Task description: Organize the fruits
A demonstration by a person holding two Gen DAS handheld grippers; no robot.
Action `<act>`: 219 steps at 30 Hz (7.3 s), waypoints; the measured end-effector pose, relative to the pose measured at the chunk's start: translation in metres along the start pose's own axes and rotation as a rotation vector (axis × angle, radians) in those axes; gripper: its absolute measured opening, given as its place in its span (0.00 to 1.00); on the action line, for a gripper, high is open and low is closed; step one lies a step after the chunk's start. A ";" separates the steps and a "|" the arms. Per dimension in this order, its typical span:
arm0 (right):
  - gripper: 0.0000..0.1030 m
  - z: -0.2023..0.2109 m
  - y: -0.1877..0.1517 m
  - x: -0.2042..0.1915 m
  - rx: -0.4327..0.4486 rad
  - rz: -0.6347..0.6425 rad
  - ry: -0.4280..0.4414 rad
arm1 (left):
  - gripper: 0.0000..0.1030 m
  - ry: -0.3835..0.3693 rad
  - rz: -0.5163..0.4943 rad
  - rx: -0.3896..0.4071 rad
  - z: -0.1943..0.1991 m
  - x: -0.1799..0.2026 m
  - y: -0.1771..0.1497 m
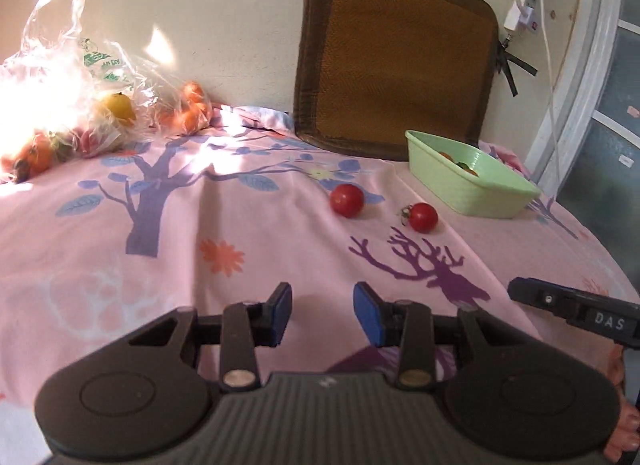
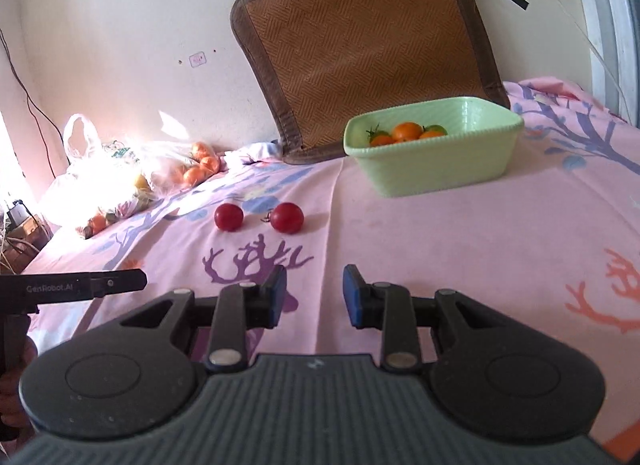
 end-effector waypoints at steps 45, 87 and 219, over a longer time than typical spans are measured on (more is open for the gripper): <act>0.33 0.021 -0.023 -0.009 -0.008 -0.040 -0.072 | 0.45 0.075 -0.153 0.023 0.000 0.031 -0.027; 0.33 0.021 -0.022 -0.011 -0.003 -0.019 -0.103 | 0.50 0.045 -0.141 0.029 0.004 0.030 -0.027; 0.30 0.054 -0.035 0.020 0.003 0.152 -0.168 | 0.29 -0.233 -0.340 -0.120 -0.016 0.126 -0.027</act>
Point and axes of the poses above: each gripper's, at about its wrist camera, not at the fingertips, and z roughly against the way its jaws point, x to its right, y to its top, the point moved 1 cm from there along -z, roughly the way its jaws point, and after that the axes turned 14 degrees about z, right-handed, at the moved point
